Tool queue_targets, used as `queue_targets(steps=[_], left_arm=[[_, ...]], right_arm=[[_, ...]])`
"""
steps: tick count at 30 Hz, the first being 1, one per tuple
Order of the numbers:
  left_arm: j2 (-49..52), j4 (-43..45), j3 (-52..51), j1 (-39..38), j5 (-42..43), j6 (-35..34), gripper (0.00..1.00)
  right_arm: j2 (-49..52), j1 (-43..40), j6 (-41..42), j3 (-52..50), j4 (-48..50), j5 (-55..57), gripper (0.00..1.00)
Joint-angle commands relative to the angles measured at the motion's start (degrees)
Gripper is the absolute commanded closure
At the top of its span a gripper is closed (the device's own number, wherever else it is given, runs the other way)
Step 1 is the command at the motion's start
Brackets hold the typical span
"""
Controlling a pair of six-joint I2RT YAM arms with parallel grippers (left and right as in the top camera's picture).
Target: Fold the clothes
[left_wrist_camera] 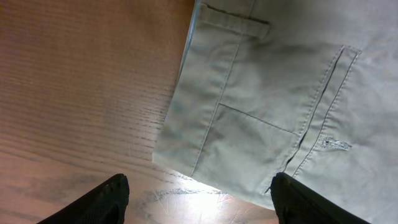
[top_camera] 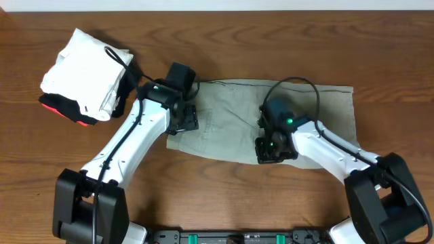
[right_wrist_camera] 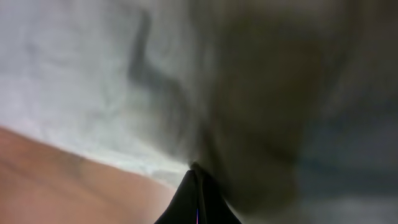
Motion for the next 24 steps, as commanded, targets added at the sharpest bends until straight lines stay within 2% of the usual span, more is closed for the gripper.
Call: queue_targets(steps=[1, 4, 7, 15, 24], left_arm=[[0.50, 0.04, -0.90, 0.28, -0.33, 0.35, 0.25], [0.50, 0.04, -0.90, 0.28, -0.33, 0.35, 0.25], [0.50, 0.04, -0.90, 0.28, -0.33, 0.37, 0.25], [0.50, 0.31, -0.90, 0.28, -0.31, 0.33, 0.25], [0.50, 0.24, -0.90, 0.28, -0.33, 0.35, 0.25]], right_arm=[[0.11, 0.59, 1.79, -3.80, 4.35, 1.22, 0.99], [0.11, 0.57, 3.91, -5.68, 6.84, 1.20, 0.99], [-0.33, 0.35, 4.20, -4.42, 4.90, 0.17, 0.99], [-4.46, 0.07, 1.14, 8.48, -5.90, -0.07, 0.99], [-3.58, 0.07, 2.27, 8.90, -2.62, 5.79, 0.99]])
